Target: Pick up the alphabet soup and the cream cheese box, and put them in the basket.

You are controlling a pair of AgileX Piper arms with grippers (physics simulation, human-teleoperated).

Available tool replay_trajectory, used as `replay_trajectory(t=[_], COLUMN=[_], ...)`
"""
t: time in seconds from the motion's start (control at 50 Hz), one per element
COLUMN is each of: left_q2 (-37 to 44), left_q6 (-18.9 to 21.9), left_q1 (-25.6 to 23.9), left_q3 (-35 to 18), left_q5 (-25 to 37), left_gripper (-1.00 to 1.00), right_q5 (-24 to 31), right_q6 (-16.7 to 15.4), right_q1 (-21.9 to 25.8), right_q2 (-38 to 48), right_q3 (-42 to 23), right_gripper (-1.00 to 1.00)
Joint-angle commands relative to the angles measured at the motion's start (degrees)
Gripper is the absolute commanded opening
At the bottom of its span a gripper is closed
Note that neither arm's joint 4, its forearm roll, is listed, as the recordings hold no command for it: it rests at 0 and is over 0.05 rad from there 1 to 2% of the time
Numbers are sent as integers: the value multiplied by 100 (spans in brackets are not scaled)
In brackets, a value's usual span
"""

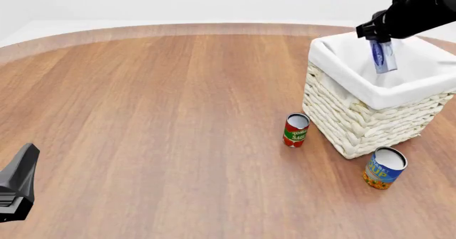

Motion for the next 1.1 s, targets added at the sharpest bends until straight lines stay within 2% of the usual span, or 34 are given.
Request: replay_trajectory(t=[0.02,0.44,0.46,0.6,1.06,1.08,1.1], left_q2=[0,0,0,0,0,0,0], left_q6=[0,0,0,0,0,0,0], left_q1=[0,0,0,0,0,0,0], left_q3=[0,0,0,0,0,0,0], left_q5=[0,0,0,0,0,0,0], left_gripper=[100,100,100,100,100,100,100], right_q5=[-44,-104,10,-178,-229,-233,-223], right_q6=[-24,-87,-90,-80,-134,-160,-143], right_q1=[-128,-209,-205,-212,-296,-324,-320], right_q2=[254,538,542,660,859,872,874], right_q3=[-170,-265,-372,-256,-325,-325,-318], right_gripper=[-100,-100,-100,-100,-100,100,100])
